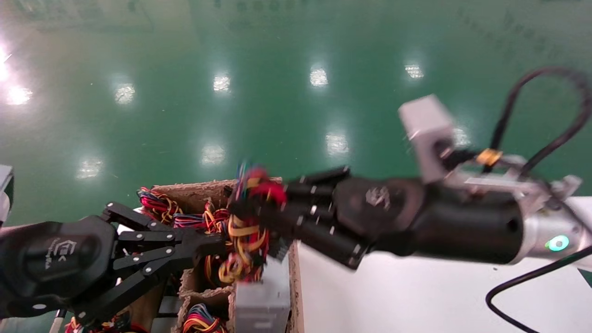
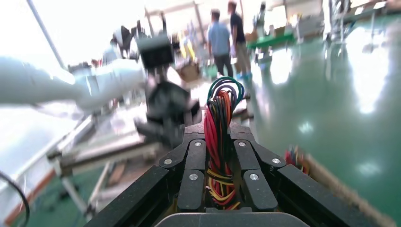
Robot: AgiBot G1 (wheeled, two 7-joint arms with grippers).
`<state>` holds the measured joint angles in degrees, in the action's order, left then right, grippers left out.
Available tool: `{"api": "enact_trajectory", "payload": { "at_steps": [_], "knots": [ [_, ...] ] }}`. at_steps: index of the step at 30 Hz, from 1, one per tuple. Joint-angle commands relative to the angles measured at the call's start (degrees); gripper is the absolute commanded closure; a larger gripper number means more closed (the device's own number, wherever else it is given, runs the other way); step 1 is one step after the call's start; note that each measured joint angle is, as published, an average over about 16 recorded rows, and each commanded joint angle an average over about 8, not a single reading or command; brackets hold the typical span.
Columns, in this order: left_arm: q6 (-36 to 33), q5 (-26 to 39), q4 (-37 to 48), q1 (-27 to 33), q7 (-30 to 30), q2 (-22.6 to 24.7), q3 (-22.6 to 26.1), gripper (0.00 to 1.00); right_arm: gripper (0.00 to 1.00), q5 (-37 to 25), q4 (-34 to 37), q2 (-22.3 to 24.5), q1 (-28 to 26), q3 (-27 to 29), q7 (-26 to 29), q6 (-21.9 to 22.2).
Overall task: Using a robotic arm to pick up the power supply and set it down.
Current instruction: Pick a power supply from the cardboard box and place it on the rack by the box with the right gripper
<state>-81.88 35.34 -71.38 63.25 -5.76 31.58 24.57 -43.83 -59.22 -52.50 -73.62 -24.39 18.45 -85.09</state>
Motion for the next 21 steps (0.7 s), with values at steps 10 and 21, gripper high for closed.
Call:
{"api": "enact_trajectory", "payload": {
  "at_steps": [10,21],
  "knots": [
    [0.0,0.0,0.0,0.0,0.0,0.0,0.0,1.00,1.00,7.9,4.0,1.7,-1.6,6.5,0.3,5.2],
    [0.0,0.0,0.0,0.0,0.0,0.0,0.0,1.00,1.00,3.6,14.3,10.2,-5.1,10.6,-6.6,14.3]
  ]
}}
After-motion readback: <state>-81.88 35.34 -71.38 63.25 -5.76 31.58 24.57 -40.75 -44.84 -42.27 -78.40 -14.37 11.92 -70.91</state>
